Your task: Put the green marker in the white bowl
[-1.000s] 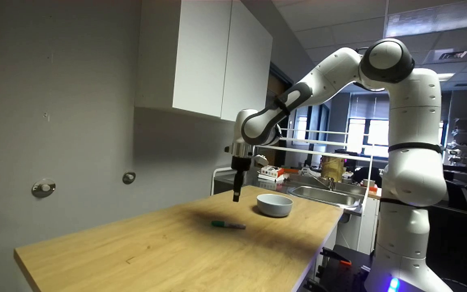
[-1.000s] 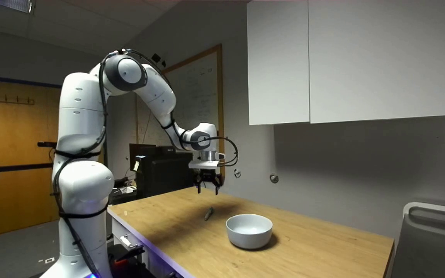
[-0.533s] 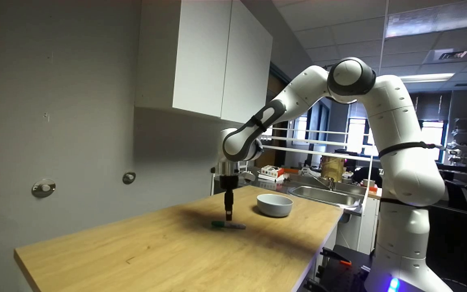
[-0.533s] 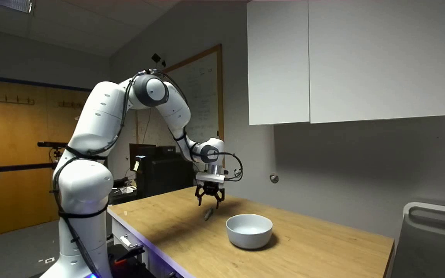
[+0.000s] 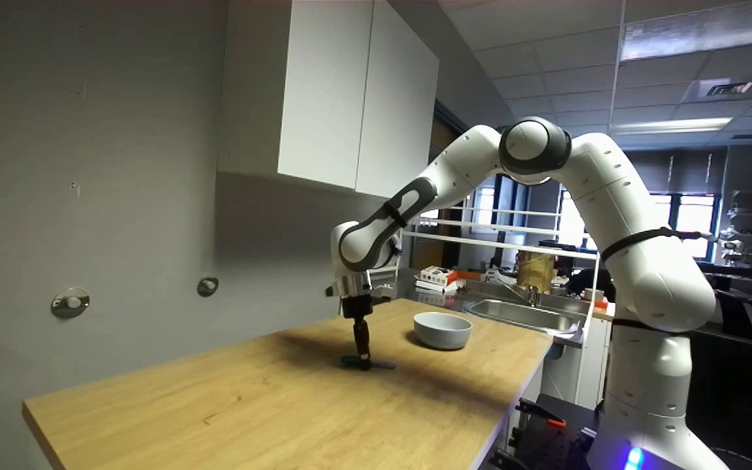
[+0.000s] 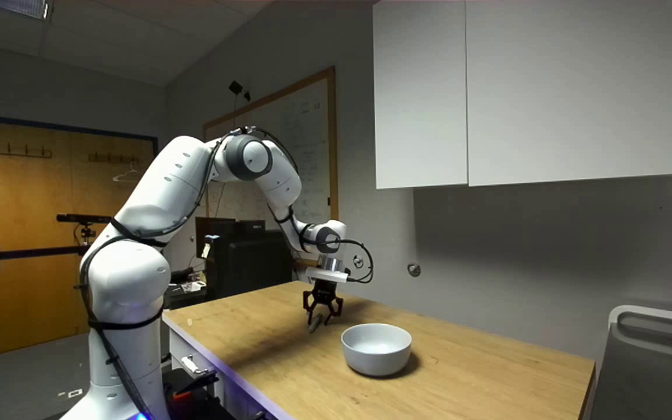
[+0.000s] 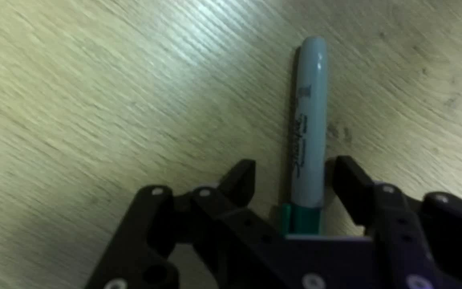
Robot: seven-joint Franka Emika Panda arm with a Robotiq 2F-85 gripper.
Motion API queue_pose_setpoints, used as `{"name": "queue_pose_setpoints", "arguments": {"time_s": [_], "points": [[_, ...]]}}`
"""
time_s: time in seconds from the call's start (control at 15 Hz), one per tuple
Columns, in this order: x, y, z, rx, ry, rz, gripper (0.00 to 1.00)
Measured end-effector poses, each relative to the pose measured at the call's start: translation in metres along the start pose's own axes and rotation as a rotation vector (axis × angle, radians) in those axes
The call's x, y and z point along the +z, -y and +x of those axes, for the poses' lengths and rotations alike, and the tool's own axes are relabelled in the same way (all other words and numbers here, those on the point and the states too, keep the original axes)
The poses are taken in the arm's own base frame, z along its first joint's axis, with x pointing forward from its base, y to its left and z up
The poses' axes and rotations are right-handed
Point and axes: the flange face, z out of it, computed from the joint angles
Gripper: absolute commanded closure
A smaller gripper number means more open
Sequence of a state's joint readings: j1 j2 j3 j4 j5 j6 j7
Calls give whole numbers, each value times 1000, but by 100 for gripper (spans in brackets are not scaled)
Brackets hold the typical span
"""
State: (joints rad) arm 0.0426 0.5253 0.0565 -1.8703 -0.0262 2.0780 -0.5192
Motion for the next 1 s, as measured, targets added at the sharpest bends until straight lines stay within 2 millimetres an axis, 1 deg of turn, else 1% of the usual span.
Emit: {"name": "queue_pose_setpoints", "arguments": {"time_s": [0.07,0.2,0.27,0.4,0.53,0.67,0.8,0.93,1.0], "points": [[-2,-2,2,-1,8,1,80],[-7,-4,5,-3,13,1,94],[-11,-4,6,-3,11,-1,95],[-18,-5,9,-4,4,-8,91],[-24,-7,9,-3,2,-27,93],[-33,-10,5,6,-1,-54,91],[-46,-18,-7,21,-22,-80,92],[-61,-30,-28,54,-62,-102,91],[-68,-38,-43,76,-88,-114,91]]}}
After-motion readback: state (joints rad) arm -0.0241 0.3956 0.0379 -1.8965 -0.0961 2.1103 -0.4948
